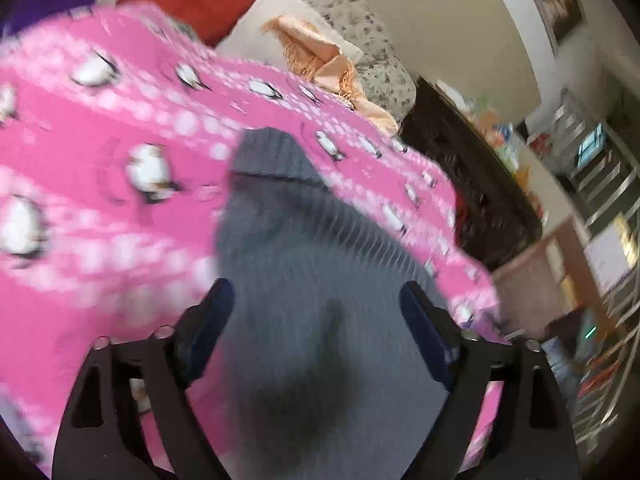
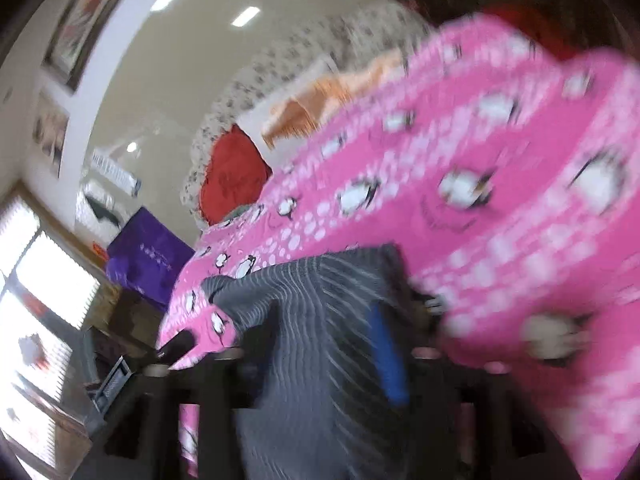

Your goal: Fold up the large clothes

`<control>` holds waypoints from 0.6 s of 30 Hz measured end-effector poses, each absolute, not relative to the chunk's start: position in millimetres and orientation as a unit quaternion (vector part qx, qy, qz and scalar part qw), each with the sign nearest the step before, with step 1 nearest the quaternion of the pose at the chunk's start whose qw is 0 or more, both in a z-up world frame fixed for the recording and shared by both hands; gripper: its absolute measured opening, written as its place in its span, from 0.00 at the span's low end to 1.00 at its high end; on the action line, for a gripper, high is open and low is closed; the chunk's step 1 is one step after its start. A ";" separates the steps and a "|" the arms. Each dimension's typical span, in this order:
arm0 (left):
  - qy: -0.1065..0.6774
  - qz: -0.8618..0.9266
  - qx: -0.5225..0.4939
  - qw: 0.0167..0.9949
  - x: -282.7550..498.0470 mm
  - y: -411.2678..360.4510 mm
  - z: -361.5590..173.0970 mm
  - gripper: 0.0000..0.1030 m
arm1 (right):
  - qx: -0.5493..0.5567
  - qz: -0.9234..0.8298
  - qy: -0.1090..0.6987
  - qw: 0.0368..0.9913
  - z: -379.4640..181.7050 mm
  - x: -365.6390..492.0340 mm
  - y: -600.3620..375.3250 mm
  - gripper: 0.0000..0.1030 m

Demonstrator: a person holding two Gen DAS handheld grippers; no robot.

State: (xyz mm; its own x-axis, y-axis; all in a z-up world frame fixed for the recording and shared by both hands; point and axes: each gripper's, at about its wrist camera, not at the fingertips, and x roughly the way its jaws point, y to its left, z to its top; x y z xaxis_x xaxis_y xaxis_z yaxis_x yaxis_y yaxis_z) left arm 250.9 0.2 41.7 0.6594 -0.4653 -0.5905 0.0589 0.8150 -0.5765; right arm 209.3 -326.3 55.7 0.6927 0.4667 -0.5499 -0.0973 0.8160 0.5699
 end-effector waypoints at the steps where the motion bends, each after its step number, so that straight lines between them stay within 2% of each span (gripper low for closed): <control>1: 0.388 -0.150 -0.245 0.876 240.7 3.8 38.2 0.89 | 0.245 0.162 0.353 0.888 59.4 198.6 -330.5 0.95; 5: 0.444 -0.190 -0.237 0.843 224.0 6.1 -6.6 0.89 | 0.221 0.214 0.380 0.872 39.8 171.8 -339.5 0.95; 7: 0.400 -0.203 -0.205 0.870 207.1 -1.0 -5.3 0.91 | 0.236 0.231 0.404 0.853 19.2 171.2 -341.6 0.95; 10: 0.417 -0.278 -0.189 0.845 202.7 -22.8 -5.5 0.92 | 0.262 0.282 0.458 0.801 -25.2 181.8 -337.3 0.96; 12: 0.432 -0.306 -0.183 0.828 204.8 -35.1 -7.8 0.96 | 0.235 0.330 0.428 0.808 -22.7 181.9 -327.8 0.95; 13: 0.430 -0.305 -0.176 0.831 205.5 -37.3 -7.4 0.96 | 0.238 0.366 0.425 0.793 -23.4 185.4 -322.1 0.94; 15: 0.430 -0.303 -0.179 0.832 209.2 -37.8 -8.3 0.94 | 0.216 0.375 0.423 0.796 -24.4 195.2 -309.9 0.84; 16: 0.425 -0.298 -0.185 0.835 210.8 -35.7 -7.1 0.90 | 0.208 0.376 0.422 0.798 -25.8 200.5 -306.8 0.78; 17: 0.418 -0.289 -0.183 0.842 209.6 -33.2 -6.0 0.76 | 0.218 0.379 0.422 0.794 -28.8 206.1 -307.6 0.68; 18: 0.415 -0.279 -0.182 0.847 208.9 -30.5 -4.6 0.52 | 0.228 0.374 0.421 0.794 -30.2 207.7 -309.9 0.63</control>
